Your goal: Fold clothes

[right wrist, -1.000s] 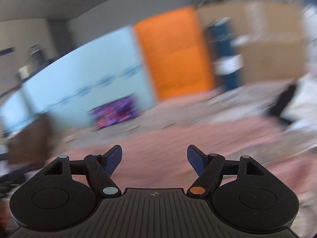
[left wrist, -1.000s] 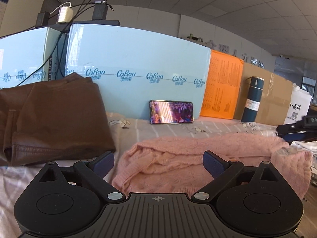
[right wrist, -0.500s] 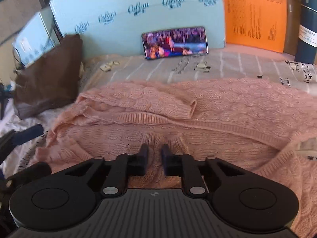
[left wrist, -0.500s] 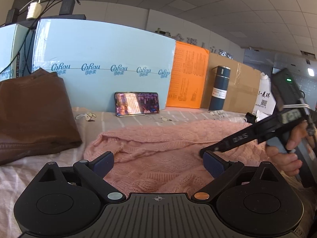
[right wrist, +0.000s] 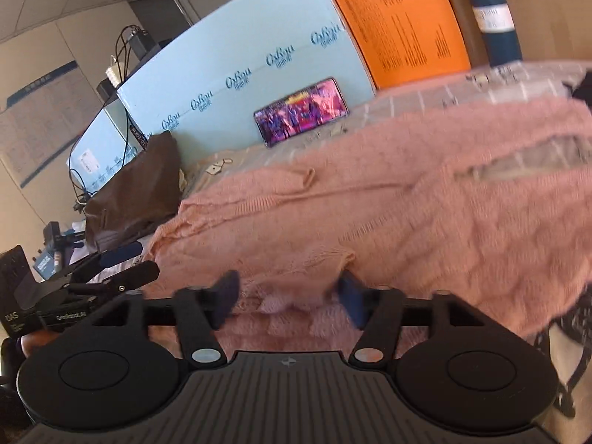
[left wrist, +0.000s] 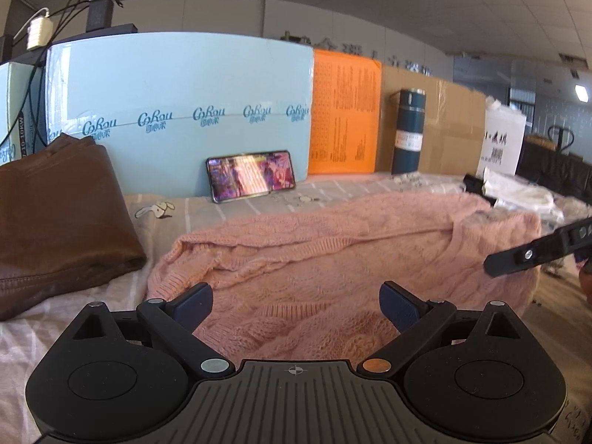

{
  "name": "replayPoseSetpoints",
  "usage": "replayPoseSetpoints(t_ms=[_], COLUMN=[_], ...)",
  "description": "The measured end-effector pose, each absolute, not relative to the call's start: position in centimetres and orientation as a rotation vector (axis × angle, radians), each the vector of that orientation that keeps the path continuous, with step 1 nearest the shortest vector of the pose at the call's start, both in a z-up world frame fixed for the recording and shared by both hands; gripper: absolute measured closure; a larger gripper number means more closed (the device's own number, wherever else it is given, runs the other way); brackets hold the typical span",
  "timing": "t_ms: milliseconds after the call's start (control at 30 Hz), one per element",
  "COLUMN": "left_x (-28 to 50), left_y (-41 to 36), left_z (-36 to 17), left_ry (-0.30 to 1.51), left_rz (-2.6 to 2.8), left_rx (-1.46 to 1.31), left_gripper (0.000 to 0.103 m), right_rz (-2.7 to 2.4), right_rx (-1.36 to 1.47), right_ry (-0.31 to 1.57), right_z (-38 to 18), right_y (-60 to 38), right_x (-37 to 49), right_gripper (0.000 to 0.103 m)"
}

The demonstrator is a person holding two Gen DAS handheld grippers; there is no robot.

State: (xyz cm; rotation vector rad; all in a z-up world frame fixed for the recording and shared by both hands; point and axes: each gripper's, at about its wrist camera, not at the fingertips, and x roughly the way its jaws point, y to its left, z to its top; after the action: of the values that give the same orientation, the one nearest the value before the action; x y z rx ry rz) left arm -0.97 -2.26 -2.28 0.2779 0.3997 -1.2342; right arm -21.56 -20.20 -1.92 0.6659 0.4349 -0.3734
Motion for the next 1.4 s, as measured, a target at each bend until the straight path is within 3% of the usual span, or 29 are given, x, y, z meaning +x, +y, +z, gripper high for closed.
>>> replayPoseSetpoints(t_ms=[67, 167, 200, 267, 333, 700, 800, 867, 1400], left_x=[-1.3, -1.7, -1.8, -1.9, -1.9, -1.9, -1.5, -1.3, -0.5], left_y=[-2.5, -2.5, -2.4, -2.2, -2.0, -2.3, -2.1, -2.0, -1.9], left_z=[-2.5, -2.8, -2.8, -2.8, -2.6, -2.2, -1.9, -1.9, -1.8], left_ry=[0.406, 0.41, 0.409, 0.406, 0.396, 0.37, 0.368, 0.364, 0.352], left_rz=[-1.224, -1.215, -1.212, -1.207, -1.209, -1.221, -1.203, -1.193, -1.178], left_rx=[0.318, 0.367, 0.372, 0.373, 0.359, 0.319, 0.29, 0.273, 0.215], left_gripper=[0.005, 0.005, 0.005, 0.005, 0.005, 0.004, 0.004, 0.004, 0.004], right_rz=[-0.36, -0.388, -0.412, -0.461, -0.445, -0.538, -0.557, -0.579, -0.664], right_rx=[0.72, 0.736, 0.716, 0.675, 0.623, 0.364, 0.324, 0.3, 0.195], right_ry=[0.421, 0.44, 0.449, 0.467, 0.467, 0.577, 0.591, 0.599, 0.616], right_z=[-2.2, -2.5, -2.7, -2.9, -3.0, -2.5, -2.4, -2.2, -1.3], right_y=[-20.8, -21.2, -21.1, -20.9, -20.3, -17.8, -17.7, -17.8, -19.1], right_x=[-21.7, -21.3, -21.2, -20.9, -21.2, -20.9, -20.7, -20.6, -18.2], right_gripper=[0.033, 0.037, 0.043, 0.09, 0.098, 0.094, 0.081, 0.067, 0.048])
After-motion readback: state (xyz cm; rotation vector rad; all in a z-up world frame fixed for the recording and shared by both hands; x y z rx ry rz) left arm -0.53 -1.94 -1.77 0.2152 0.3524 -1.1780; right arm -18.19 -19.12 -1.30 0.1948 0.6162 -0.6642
